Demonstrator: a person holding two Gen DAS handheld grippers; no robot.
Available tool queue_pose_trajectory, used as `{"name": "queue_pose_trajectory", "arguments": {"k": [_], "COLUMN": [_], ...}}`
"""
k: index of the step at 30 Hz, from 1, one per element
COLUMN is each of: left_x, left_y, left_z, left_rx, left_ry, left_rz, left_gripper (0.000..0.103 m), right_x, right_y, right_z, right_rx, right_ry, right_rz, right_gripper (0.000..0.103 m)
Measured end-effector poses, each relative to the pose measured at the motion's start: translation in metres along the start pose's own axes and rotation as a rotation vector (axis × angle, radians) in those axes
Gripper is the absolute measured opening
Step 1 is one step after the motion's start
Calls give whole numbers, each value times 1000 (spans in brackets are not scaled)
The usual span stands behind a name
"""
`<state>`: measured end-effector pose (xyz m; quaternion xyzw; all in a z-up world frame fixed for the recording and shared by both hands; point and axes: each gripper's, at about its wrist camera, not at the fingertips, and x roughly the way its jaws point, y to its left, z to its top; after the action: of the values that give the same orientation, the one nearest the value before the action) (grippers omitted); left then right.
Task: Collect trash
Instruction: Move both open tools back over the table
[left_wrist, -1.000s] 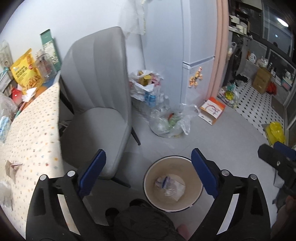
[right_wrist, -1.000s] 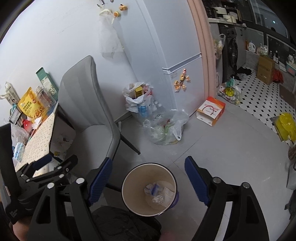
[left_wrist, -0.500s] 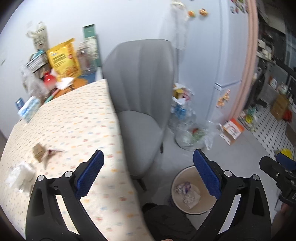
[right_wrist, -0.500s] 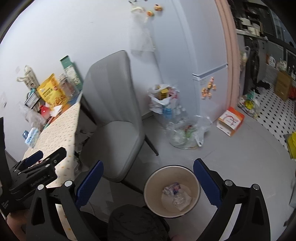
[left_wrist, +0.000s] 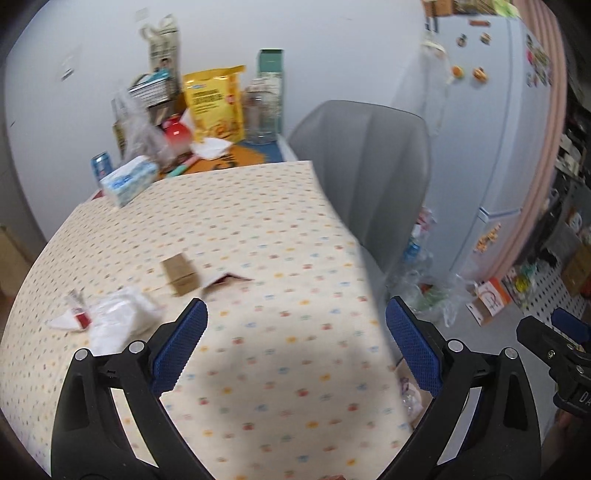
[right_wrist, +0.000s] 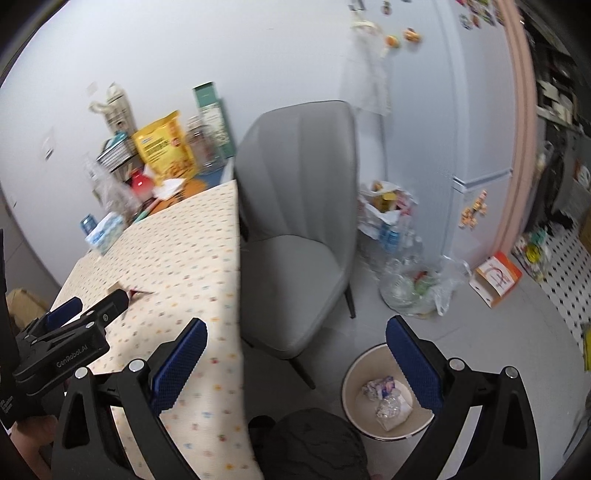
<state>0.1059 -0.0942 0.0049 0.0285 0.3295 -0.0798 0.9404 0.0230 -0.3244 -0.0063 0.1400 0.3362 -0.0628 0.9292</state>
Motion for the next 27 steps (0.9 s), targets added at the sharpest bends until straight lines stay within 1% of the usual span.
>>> {"name": "queue_pose_trajectory", "arguments": {"k": [10,14,19,23,27], "left_x": [-24,-33,-35,-36,-36], "left_y": [69,102,142,168,181], "left_z": [-5,-16,-29,-36,-43], "left_rx": [-83,-138,-203,-240,-257], "left_ry": [-33,-51,-35,-28,-20], "left_rz": [69,93,120,145,154], "left_gripper": [96,96,96,96,96], "right_x": [-2,3,3,8,14], "right_y": [68,95,130,145,153], "right_z": [5,2,-6,-14,-20], "right_rx": [-89,-128,-195,-215,-223], "right_ry": [-5,11,14,31,55], "right_rz": [60,66,87,105,116], "right_gripper": [95,95,95,95,95]}}
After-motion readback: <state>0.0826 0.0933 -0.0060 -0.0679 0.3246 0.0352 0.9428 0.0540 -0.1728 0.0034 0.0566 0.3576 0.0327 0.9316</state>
